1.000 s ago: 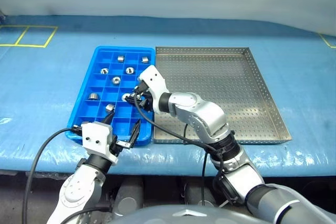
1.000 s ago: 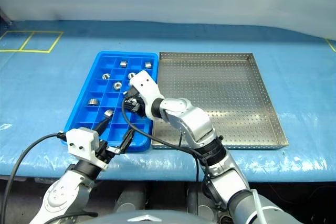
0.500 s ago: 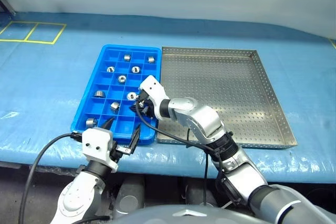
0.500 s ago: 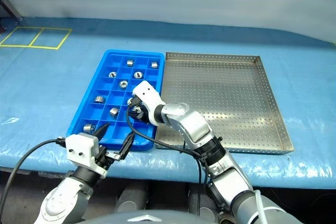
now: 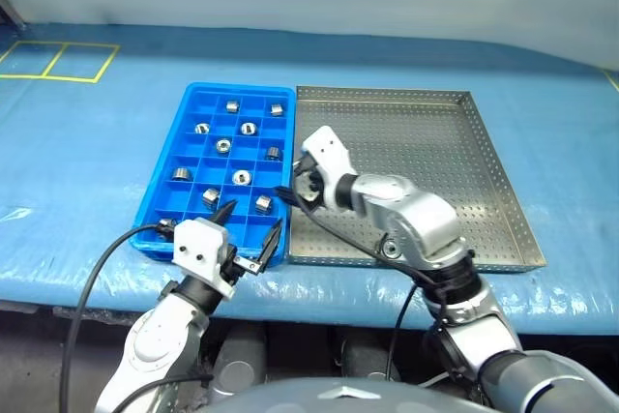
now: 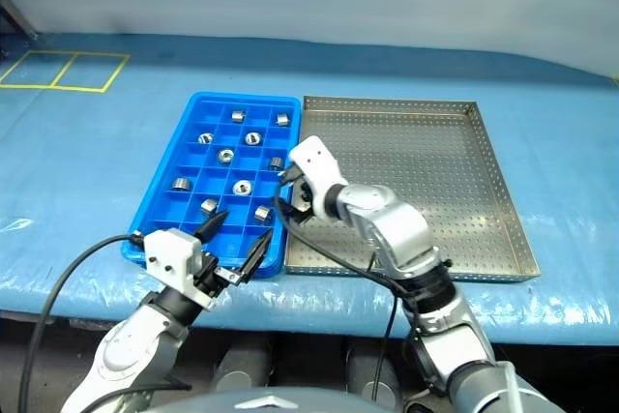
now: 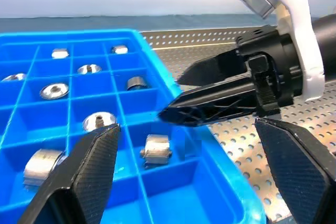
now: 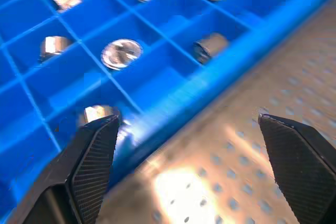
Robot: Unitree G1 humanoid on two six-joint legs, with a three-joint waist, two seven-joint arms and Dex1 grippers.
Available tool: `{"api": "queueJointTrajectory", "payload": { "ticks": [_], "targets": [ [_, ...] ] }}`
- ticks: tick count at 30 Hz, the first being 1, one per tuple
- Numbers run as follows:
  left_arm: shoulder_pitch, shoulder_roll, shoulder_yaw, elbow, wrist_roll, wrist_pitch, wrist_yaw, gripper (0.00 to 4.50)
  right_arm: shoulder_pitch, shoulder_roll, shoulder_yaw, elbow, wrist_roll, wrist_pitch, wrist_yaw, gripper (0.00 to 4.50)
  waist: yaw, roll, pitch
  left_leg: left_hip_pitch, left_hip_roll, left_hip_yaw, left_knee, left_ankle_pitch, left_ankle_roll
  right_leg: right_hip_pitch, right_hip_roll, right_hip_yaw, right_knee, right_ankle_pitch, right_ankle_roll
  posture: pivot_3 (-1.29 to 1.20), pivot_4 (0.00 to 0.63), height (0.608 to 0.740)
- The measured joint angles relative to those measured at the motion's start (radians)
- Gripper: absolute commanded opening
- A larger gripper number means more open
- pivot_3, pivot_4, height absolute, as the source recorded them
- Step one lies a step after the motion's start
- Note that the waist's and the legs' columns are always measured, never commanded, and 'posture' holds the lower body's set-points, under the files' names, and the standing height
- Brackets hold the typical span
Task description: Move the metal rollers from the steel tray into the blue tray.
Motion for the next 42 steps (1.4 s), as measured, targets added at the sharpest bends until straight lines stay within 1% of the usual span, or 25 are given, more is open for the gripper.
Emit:
{"api": "queueJointTrajectory", "payload": {
  "ticks": [2,6,11,18,22,32,35,38,40,42],
  "targets": [
    [-0.016,0.002,-0.003,0.023,-0.008,0.004,-0.015,4.5,0.011,-0.013,-0.039,-0.045,0.003,0.078,-0.025,4.48,-0.028,0.0,0.0,0.0,0.0,0.001,-0.001,0.0,0.0,-0.001,0.0,0.0,0.0,0.0,0.0,0.01,0.15,0.74],
    [-0.072,0.005,-0.022,0.069,-0.027,0.007,-0.048,4.5,0.043,-0.01,-0.113,-0.184,0.036,0.302,-0.061,4.48,-0.073,0.001,-0.001,0.0,0.001,0.0,-0.001,0.0,0.0,-0.001,0.001,0.0,0.002,0.0,0.0,-0.05,0.15,0.74],
    [-0.106,0.006,-0.038,0.105,-0.043,0.007,-0.077,4.5,0.063,-0.013,-0.159,-0.271,0.057,0.449,-0.097,4.48,-0.116,0.002,-0.002,0.001,0.001,0.0,0.001,0.0,0.0,0.0,0.001,0.001,0.002,0.001,0.002,-0.07,0.15,0.74],
    [-0.105,0.025,-0.065,0.13,-0.041,0.002,-0.103,4.5,0.188,-0.057,-0.176,-0.317,0.169,0.47,-0.17,4.48,-0.147,0.002,-0.002,0.001,0.0,0.0,0.001,0.0,0.0,0.0,0.001,0.002,0.002,0.002,0.002,-0.06,0.15,0.74],
    [-0.102,0.048,-0.08,0.13,-0.034,0.002,-0.115,4.5,0.206,-0.067,-0.175,-0.318,0.241,0.47,-0.224,4.48,-0.16,0.002,-0.002,0.001,0.0,0.001,0.001,0.0,0.0,0.001,0.001,0.002,0.002,0.002,0.002,-0.04,0.15,0.74],
    [-0.083,0.058,-0.081,0.13,-0.03,-0.001,-0.116,4.5,0.222,-0.15,-0.179,-0.301,0.409,0.464,-0.349,4.48,-0.149,0.001,-0.003,0.001,0.0,0.0,0.001,0.0,0.001,0.002,0.001,0.002,0.001,0.002,0.002,-0.01,0.15,0.74],
    [-0.078,0.058,-0.08,0.13,-0.03,-0.001,-0.115,4.5,0.218,-0.168,-0.18,-0.288,0.453,0.462,-0.382,3.85,-0.142,0.001,-0.003,0.001,0.0,0.0,0.001,0.0,0.001,0.002,0.001,0.002,0.0,0.002,0.002,-0.01,0.15,0.74],
    [-0.078,0.058,-0.079,0.13,-0.029,-0.002,-0.113,4.5,0.213,-0.178,-0.179,-0.271,0.494,0.463,-0.415,2.91,-0.134,0.001,-0.003,0.001,0.0,0.0,0.001,0.0,0.001,0.002,0.001,0.002,0.0,0.002,0.002,0.0,0.15,0.74],
    [-0.078,0.058,-0.079,0.13,-0.029,-0.003,-0.111,4.5,0.208,-0.187,-0.178,-0.26,0.523,0.467,-0.435,2.21,-0.129,0.001,-0.004,0.001,0.0,0.0,0.001,0.0,0.001,0.002,0.001,0.002,0.0,0.002,0.002,0.0,0.15,0.74],
    [-0.078,0.058,-0.078,0.13,-0.028,-0.003,-0.109,4.5,0.191,-0.207,-0.178,-0.252,0.558,0.467,-0.456,1.62,-0.127,0.001,-0.004,0.001,0.0,0.0,0.001,0.0,0.001,0.002,0.0,0.002,0.0,0.002,0.002,0.0,0.15,0.74]
  ]
}}
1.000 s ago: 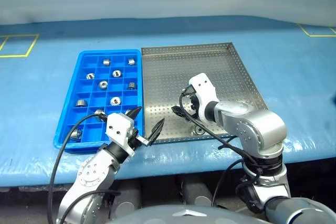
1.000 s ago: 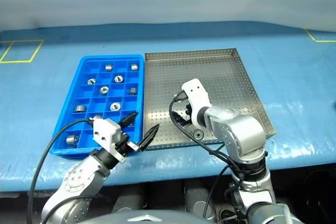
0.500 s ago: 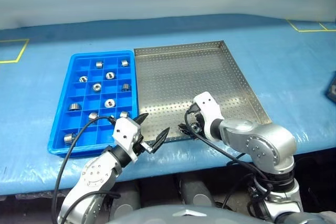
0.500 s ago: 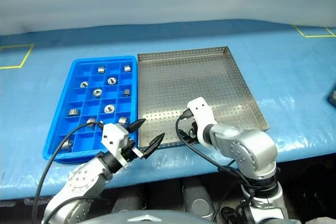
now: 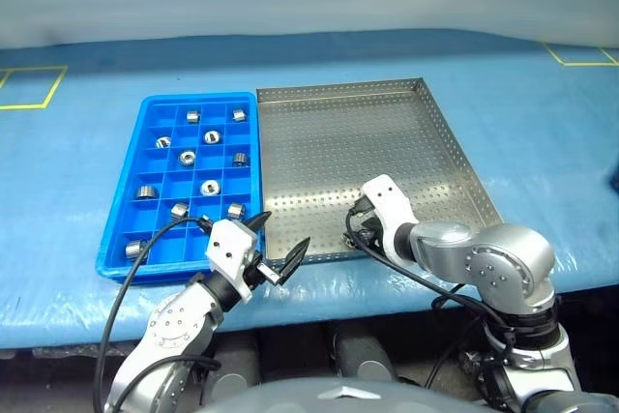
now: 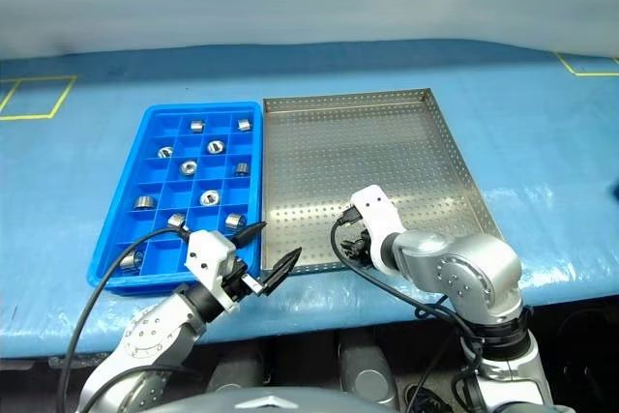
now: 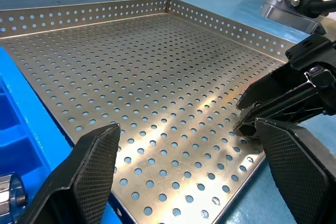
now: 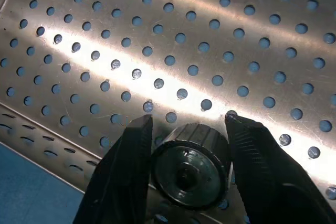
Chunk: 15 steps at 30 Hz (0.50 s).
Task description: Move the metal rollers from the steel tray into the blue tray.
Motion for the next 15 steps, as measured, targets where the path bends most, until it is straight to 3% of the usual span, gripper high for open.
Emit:
{"api": "queueJointTrajectory", "payload": {
  "ticks": [2,7,15],
  "targets": [
    [-0.001,0.0,0.0,0.0,0.007,-0.001,0.002,4.5,-0.01,-0.013,0.0,0.005,0.029,0.0,-0.017,1.39,0.0,-0.001,-0.001,0.001,0.0,0.0,0.0,0.0,0.0,0.001,0.0,0.0,0.0,0.0,0.0,0.0,0.15,0.74],
    [-0.001,-0.002,0.0,0.0,0.018,-0.005,0.005,4.5,-0.038,-0.035,-0.001,0.027,0.073,-0.001,-0.061,0.01,0.005,-0.001,-0.001,0.001,0.0,0.0,0.0,0.0,0.0,0.001,0.0,0.0,0.0,0.0,0.0,0.0,0.15,0.74],
    [-0.007,-0.002,0.003,0.0,0.02,-0.012,0.008,4.5,-0.117,0.03,0.02,0.051,0.063,0.0,-0.069,0.01,0.007,0.0,-0.001,0.0,0.0,0.0,0.0,0.0,0.0,0.0,0.0,0.0,0.0,0.0,0.001,0.02,0.15,0.74]
  ]
}}
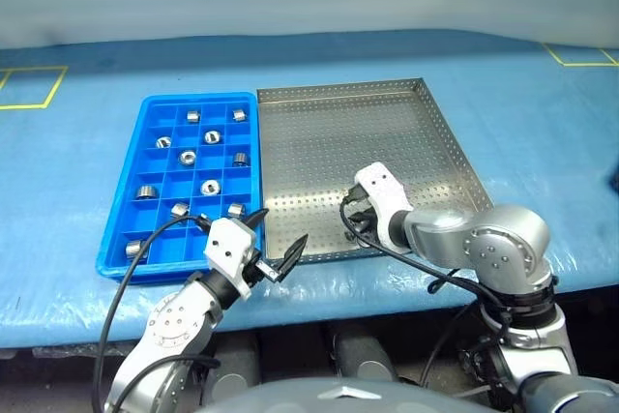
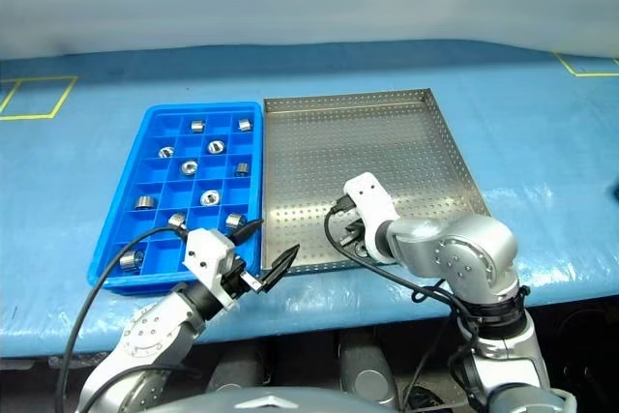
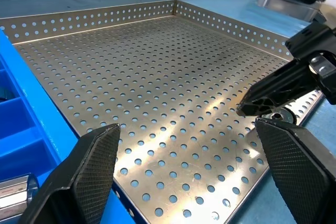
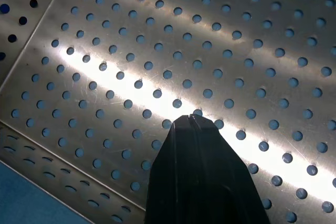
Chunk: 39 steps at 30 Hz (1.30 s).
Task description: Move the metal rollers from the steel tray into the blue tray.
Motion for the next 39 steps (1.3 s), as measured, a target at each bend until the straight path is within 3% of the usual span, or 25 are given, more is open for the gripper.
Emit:
{"api": "queueJointTrajectory", "payload": {
  "ticks": [4,8,12,18,25,39],
  "targets": [
    [-0.001,0.001,0.003,0.0,0.001,0.0,0.002,4.5,-0.05,-0.071,0.065,0.011,-0.054,-0.038,0.088,0.01,0.007,0.0,0.0,-0.001,-0.001,0.0,0.0,0.0,0.0,0.0,-0.001,0.0,-0.001,0.0,0.0,0.04,0.15,0.74],
    [0.011,0.002,0.017,-0.003,0.006,0.0,0.007,4.5,-0.14,-0.229,0.109,0.038,-0.114,-0.118,0.231,0.18,0.016,0.0,0.0,-0.001,-0.001,0.0,0.0,0.0,0.0,0.0,-0.001,0.0,-0.001,0.0,0.0,0.06,0.15,0.74],
    [0.028,-0.001,0.016,-0.008,0.007,0.0,0.017,4.5,-0.192,-0.339,0.151,0.047,-0.14,-0.134,0.354,1.24,0.021,0.0,0.0,0.0,0.0,0.0,-0.001,0.0,0.0,-0.001,0.0,-0.001,-0.001,0.0,-0.001,0.06,0.15,0.74],
    [0.032,-0.003,0.016,-0.009,0.007,-0.003,0.023,4.5,-0.196,-0.284,0.08,0.141,-0.072,-0.008,0.398,3.23,0.023,0.0,0.0,-0.001,0.0,0.0,0.001,0.0,0.0,0.0,0.0,0.0,-0.001,0.0,0.0,0.05,0.15,0.74],
    [0.039,-0.011,0.014,-0.009,0.007,-0.004,0.024,4.5,-0.198,-0.312,0.066,0.278,0.08,0.003,0.299,3.23,0.021,0.0,0.0,-0.001,-0.001,0.0,0.001,0.0,0.0,0.0,-0.001,0.0,-0.001,0.0,0.0,0.05,0.15,0.74],
    [0.047,-0.025,0.008,-0.009,0.008,-0.008,0.03,4.5,-0.197,-0.411,0.109,0.492,0.693,0.003,-0.113,3.23,0.02,0.0,0.0,-0.001,-0.001,0.0,0.001,0.0,0.001,0.0,0.0,0.001,-0.001,0.0,0.0,0.05,0.15,0.74]
  ]
}}
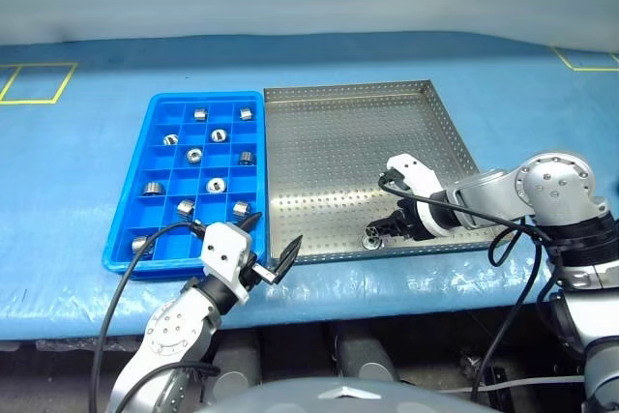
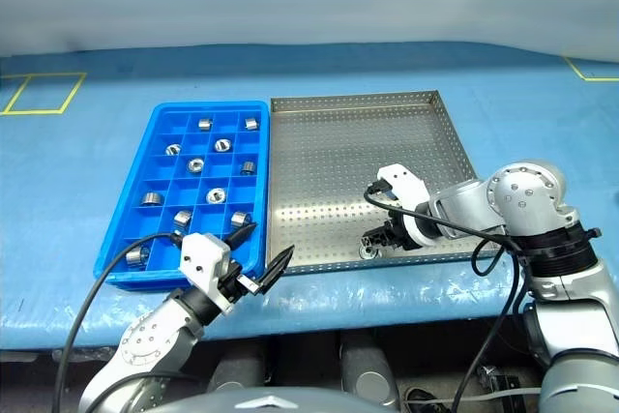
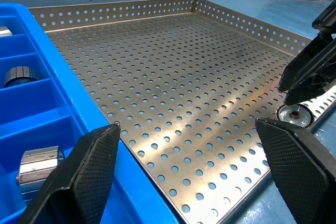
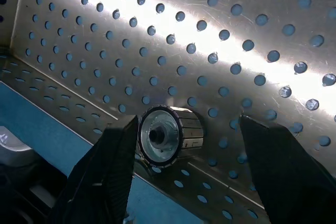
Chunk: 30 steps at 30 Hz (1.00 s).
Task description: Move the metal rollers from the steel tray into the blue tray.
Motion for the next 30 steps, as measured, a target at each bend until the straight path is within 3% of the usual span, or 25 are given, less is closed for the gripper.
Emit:
{"api": "queueJointTrajectory", "payload": {
  "ticks": [9,20,23,27,30],
  "targets": [
    [0.001,-0.013,-0.002,0.0,0.001,-0.003,0.003,4.5,0.009,-0.095,0.172,0.032,0.365,-0.167,-0.252,3.23,-0.002,0.0,0.0,0.0,0.0,0.0,0.0,0.0,0.0,0.001,0.0,0.0,0.0,0.0,0.0,0.06,0.15,0.74],
    [0.019,-0.011,-0.003,0.0,0.007,-0.003,0.016,4.5,0.062,-0.03,0.142,0.119,0.404,-0.277,-0.307,3.23,0.004,0.0,0.0,0.003,0.0,-0.001,0.001,0.0,0.001,0.005,0.0,0.0,-0.001,0.0,0.0,0.1,0.15,0.74],
    [0.021,-0.007,0.002,0.0,0.007,-0.003,0.017,4.5,0.068,-0.025,0.142,0.12,0.405,-0.28,-0.312,2.62,0.004,0.0,0.0,0.006,0.0,-0.001,0.001,0.0,0.001,0.008,0.0,0.0,-0.001,0.0,0.0,0.1,0.15,0.74],
    [0.022,-0.004,0.005,-0.001,0.007,-0.003,0.017,4.5,0.074,-0.023,0.145,0.121,0.407,-0.268,-0.305,1.31,0.004,0.0,0.0,0.006,0.0,-0.001,0.001,0.0,0.001,0.008,0.0,0.0,-0.001,0.0,0.0,0.1,0.15,0.74],
    [0.021,-0.001,0.006,-0.002,0.007,-0.002,0.017,4.5,0.067,-0.03,0.15,0.123,0.407,-0.257,-0.294,1.26,0.008,0.0,0.0,0.006,0.0,-0.001,0.001,0.0,0.001,0.008,0.0,0.0,-0.002,0.0,0.0,0.1,0.15,0.74]
  ]
}}
